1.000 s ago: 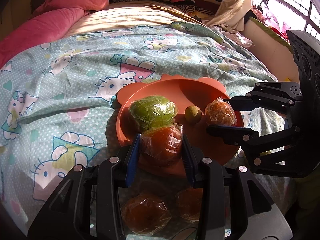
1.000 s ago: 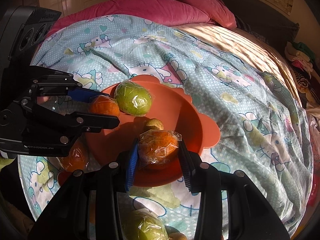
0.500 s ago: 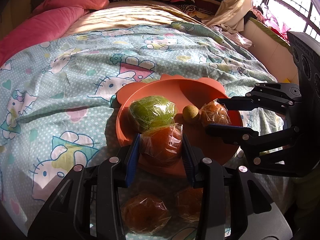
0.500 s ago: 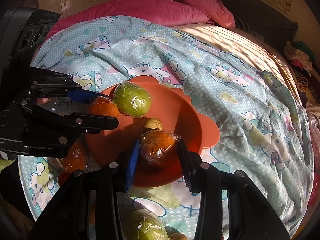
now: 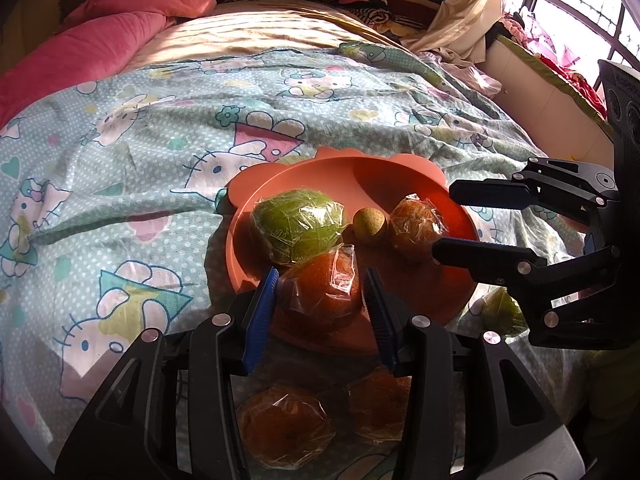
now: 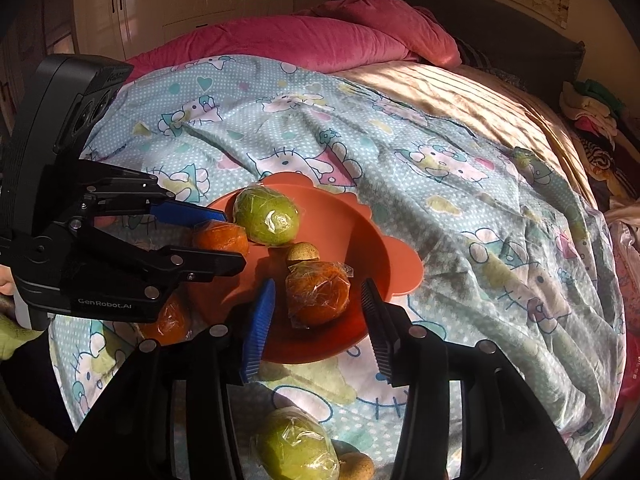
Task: Organize fruits
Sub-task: 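Lower both wrapped mandarins into the orange plate and open both grippers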
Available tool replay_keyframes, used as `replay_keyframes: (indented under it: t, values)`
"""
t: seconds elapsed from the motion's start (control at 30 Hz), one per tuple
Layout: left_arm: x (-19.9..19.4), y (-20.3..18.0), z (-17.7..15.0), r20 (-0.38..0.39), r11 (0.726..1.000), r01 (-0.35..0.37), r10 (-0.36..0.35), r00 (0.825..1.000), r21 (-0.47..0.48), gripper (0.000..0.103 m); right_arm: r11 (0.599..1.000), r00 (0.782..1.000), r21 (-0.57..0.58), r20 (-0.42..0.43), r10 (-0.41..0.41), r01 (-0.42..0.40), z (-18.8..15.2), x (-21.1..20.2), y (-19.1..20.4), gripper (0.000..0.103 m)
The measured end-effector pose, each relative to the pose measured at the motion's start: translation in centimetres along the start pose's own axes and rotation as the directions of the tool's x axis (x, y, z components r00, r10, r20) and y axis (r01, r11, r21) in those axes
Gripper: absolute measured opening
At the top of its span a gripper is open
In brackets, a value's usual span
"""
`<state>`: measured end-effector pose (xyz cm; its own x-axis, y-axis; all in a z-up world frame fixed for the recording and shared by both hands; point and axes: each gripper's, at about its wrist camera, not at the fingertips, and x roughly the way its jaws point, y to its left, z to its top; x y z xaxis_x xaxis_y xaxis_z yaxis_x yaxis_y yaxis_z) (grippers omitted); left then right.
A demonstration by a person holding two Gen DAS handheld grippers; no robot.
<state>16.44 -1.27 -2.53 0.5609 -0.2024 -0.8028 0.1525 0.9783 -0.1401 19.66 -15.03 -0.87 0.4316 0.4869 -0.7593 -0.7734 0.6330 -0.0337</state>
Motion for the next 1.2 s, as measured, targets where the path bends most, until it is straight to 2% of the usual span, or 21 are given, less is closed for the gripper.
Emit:
replay_keyframes:
  t: [0.17, 0.3, 0.5, 0.77, 1.0, 1.2]
  values:
    - [-0.1, -0.1, 0.0, 0.001, 1.000, 0.001, -0.001, 1.000, -0.001, 0.038, 1.000, 1.000, 0.020, 0.012, -0.008, 0.008, -0.2, -0.6, -0.4, 0.046]
    - [-0.5, -0.1, 0.1, 0.008, 1.000, 0.013, -0.013, 1.000, -0.010, 0.043, 0.999, 1.000, 0.034, 0.021, -0.012, 0.012, -0.4, -0.9, -0.5, 0.049]
    - [-1.4, 0.1, 0.1, 0.027, 0.999, 0.027, -0.026, 0.999, -0.025, 0.044, 0.999, 0.999, 0.048, 0.038, -0.015, 0.013, -0.6, -1.6, -0.6, 0.052]
    - [-2.4, 0.4, 0.3, 0.054, 0.999, 0.029, -0.027, 0.998, -0.038, 0.053, 0.998, 0.999, 0.055, 0.044, -0.020, 0.018, -0.6, -1.8, -0.5, 0.057]
    - [-2.9, 0.6, 0.3, 0.066, 0.999, 0.025, -0.022, 0.998, -0.047, 0.058, 0.997, 0.997, 0.057, 0.059, -0.045, 0.042, -0.5, -2.1, -0.1, 0.069]
    - [-3.7, 0.6, 0.3, 0.085, 0.998, 0.021, -0.017, 0.996, -0.053, 0.067, 0.997, 0.996, 0.058, 0.078, -0.051, 0.047, -0.2, -2.8, 0.1, 0.073]
